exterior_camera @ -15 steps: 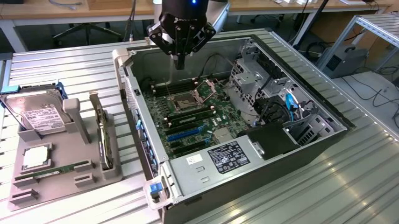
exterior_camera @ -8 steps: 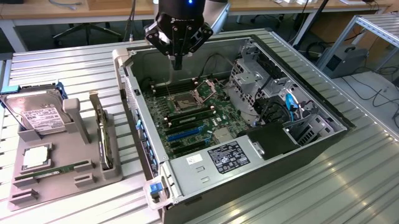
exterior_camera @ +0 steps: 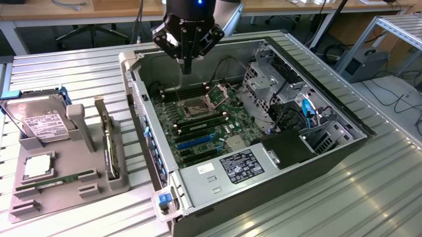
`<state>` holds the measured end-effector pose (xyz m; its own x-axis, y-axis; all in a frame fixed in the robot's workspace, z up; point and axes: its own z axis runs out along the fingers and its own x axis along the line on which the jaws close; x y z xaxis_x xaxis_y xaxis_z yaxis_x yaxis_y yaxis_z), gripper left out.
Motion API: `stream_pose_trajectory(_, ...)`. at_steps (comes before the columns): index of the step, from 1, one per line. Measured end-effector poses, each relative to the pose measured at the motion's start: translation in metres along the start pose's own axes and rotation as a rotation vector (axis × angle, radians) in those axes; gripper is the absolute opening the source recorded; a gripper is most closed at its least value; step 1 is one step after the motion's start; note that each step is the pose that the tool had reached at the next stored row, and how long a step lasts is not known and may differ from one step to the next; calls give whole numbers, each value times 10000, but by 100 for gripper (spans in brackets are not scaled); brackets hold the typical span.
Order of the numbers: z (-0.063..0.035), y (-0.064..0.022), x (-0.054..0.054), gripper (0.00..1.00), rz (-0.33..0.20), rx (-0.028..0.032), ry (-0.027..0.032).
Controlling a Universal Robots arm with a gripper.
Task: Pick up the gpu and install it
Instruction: 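Reach for the gpu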
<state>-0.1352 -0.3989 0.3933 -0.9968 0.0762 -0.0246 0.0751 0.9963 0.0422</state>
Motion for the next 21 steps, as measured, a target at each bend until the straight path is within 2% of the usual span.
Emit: stream_pose_trajectory(21, -1, -4, 60, 11, 0, 1, -1)
